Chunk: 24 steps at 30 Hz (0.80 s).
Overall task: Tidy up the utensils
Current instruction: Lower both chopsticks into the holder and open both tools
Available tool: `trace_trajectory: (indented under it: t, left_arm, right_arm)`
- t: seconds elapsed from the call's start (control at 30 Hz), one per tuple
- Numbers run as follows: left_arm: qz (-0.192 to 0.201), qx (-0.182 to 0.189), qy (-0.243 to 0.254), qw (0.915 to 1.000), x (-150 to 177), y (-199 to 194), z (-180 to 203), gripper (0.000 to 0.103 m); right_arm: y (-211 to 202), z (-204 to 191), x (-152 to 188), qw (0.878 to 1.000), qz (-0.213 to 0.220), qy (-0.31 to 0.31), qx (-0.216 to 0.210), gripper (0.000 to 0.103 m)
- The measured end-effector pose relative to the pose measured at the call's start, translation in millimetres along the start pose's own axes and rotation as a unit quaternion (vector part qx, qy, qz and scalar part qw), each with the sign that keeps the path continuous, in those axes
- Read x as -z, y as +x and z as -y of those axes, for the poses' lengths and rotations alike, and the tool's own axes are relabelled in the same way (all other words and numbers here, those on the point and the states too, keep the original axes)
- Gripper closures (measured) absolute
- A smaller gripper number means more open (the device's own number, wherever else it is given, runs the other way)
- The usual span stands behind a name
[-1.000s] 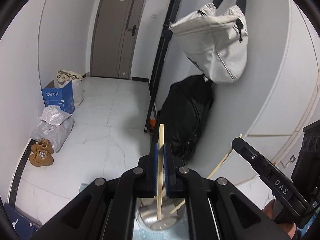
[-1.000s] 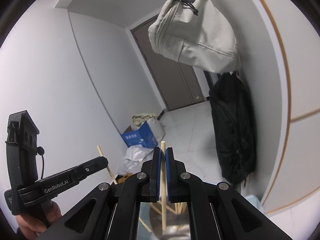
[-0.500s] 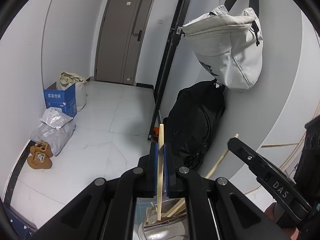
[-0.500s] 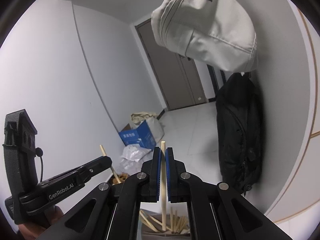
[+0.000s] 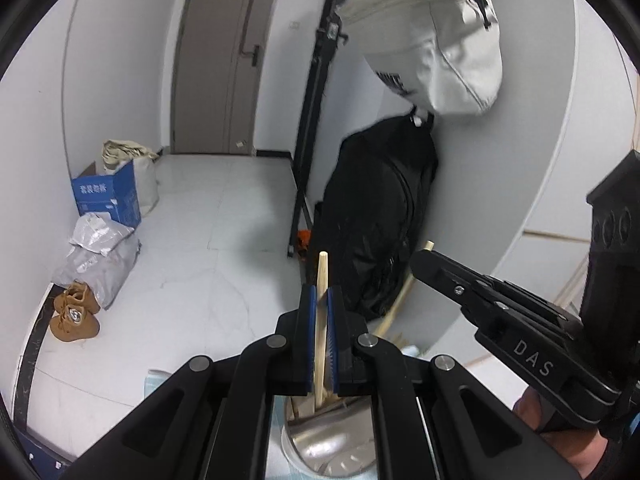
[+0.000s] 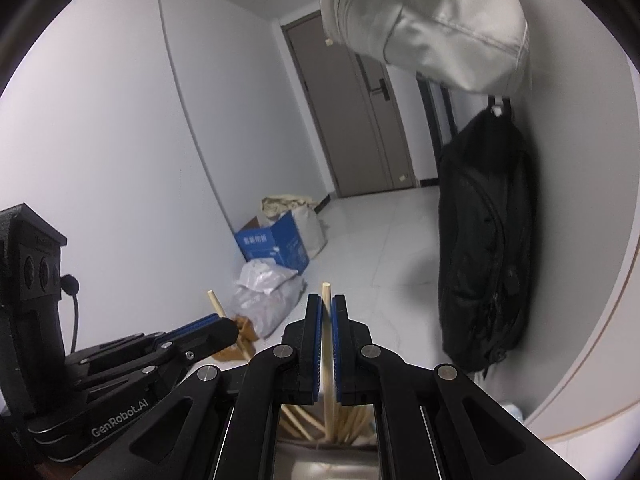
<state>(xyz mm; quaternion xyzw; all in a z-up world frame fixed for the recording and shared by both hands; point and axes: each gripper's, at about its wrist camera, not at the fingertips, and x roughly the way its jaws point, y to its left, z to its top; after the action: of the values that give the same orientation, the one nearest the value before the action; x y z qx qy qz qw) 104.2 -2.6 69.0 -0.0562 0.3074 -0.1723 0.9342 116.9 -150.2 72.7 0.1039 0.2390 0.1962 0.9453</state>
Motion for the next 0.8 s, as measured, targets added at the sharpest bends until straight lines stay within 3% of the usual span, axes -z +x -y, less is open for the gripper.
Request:
trace_trajectory:
  t: [0.27,0.43,0.53,0.63,0.67,0.7,0.73,0.8]
  left_arm:
    - [-0.042,0.017,-0.002,0.999,7,6,-2,0.101]
    - [-0.08,0.053,-0.023,0.9951,7,10,-10,0.101]
    - [-0.079,0.057,-0.037,0.9945,7,5,-13,0.098]
    - [-0.073,0.051,-0.044,0.9951,5,-4,-14,0.093]
    - [-0.068,0.047,-0.044,0.9956,5,-7,-13,0.087]
    - [-0.065,0.045,-0.045,0.9958,5,-9,-14,0.077]
    - [-0.063,0.043,-0.045,0.9961,5,-12,-13,0.072]
    - [-0.054,0.045,-0.046,0.9965,5,-20,-11,0.063]
  right_arm:
    - [7,-3,24,0.999,-0.037,-0.017,-0.009,0.099]
    - [12,-3,34,0.998,-0.063,-0.019,-0.013,0.099]
    - [14,-2,37,0.997,-0.079,-0.016,-0.019,0.096]
    - [3,-1,37,0.997,-0.068,-0.008,-0.02,0.095]
    - [-1,-1,37,0.998,-0.064,-0.006,-0.021,0.093]
    - [-5,0,37,0.998,-0.06,-0.003,-0.02,0.086]
    - [-11,0,38,0.998,-0.057,0.001,-0.019,0.075]
    - [-22,1,40,0.999,-0.047,0.006,-0.016,0.064]
